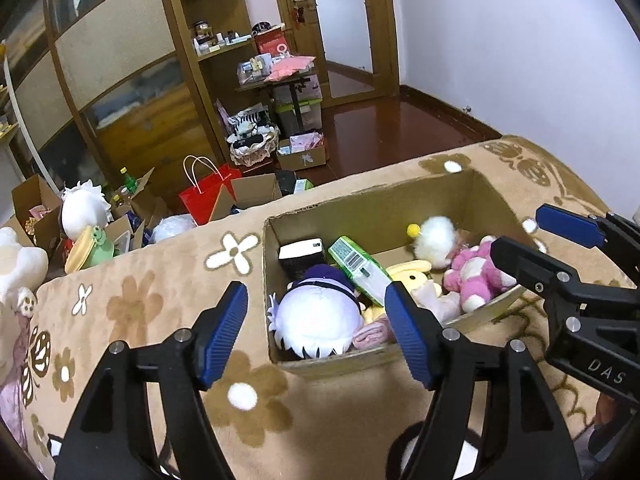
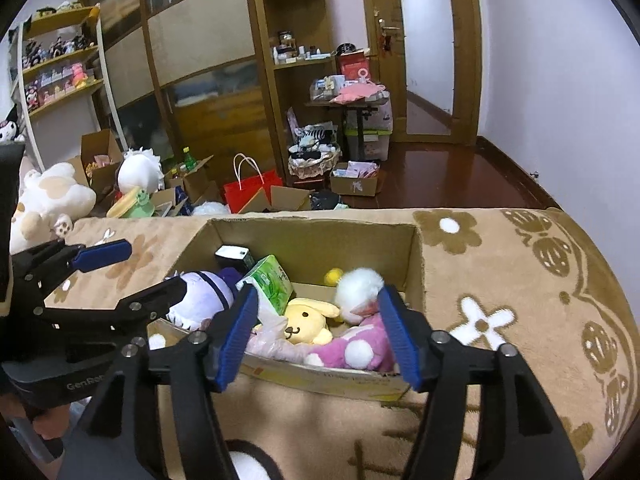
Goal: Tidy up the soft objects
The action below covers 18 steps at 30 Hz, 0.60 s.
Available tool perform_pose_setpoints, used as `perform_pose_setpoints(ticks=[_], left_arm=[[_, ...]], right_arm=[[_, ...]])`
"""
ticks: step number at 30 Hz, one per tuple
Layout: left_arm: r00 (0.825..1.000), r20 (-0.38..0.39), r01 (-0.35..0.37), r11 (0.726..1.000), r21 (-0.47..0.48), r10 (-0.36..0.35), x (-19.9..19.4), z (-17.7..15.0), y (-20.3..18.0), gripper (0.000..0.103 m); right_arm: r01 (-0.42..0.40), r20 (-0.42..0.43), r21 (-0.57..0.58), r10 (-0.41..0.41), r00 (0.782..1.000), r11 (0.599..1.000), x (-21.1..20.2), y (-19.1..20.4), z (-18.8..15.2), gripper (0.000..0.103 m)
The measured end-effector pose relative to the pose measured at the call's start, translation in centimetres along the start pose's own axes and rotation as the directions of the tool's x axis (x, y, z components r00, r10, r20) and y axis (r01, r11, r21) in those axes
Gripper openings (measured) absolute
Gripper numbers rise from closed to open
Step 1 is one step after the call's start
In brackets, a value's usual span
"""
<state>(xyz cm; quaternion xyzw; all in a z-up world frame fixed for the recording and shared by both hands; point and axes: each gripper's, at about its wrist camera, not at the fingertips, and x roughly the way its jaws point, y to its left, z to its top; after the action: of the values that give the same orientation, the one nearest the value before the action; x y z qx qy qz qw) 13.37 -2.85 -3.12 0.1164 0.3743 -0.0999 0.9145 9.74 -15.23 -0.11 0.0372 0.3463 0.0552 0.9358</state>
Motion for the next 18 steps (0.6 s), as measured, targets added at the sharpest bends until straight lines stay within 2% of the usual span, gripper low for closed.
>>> perform_pose_setpoints(ticks=[2,4,6,8,12,15,18], left_arm=[[1.0,0.017,-0.006,1.0,-0.01,0.006,-1.1,0.0,0.2,0.082],[0.999,0.045,-0.017,1.0,-0.015,0.017,-2.5,-0.1,0.4,0.084],[0.998,0.064,-0.023,1.0,-0.017,0.024,-3.9,-0.2,0.6,0.086],[0.996,0.079,-0.029,0.999,-0.028,0.031,-5.0,-0.3,0.9,0.091],[0.991,0.12,-0.056,0.997,-0.06,0.062,-7.6,-0.8,1.3,0.094],[0.988,0.139,-0.054,0.995,-0.083,0.065,-9.4,-1.2,1.8,0.099],[0.982,0.176,-0.051,0.995,-0.086,0.066,-11.5,-1.7,2.0,0.101]], right_arm=[[-0.001,0.014,0.002,0.001,1.0,1.0,-1.1,0.2,0.2,0.069],[0.003,0.029,-0.011,-0.003,1.0,1.0,-2.3,0.4,0.4,0.07],[0.014,0.048,-0.029,-0.013,0.999,0.999,-3.5,0.8,0.6,0.076],[0.017,0.073,-0.027,-0.015,0.997,0.999,-4.9,0.9,0.6,0.087],[0.019,0.108,-0.023,-0.017,0.994,1.0,-7.4,1.3,0.6,0.091],[0.025,0.132,-0.015,-0.023,0.991,1.0,-9.1,1.5,0.3,0.102],[0.03,0.158,-0.003,-0.029,0.987,1.0,-11.0,1.6,0.0,0.103]])
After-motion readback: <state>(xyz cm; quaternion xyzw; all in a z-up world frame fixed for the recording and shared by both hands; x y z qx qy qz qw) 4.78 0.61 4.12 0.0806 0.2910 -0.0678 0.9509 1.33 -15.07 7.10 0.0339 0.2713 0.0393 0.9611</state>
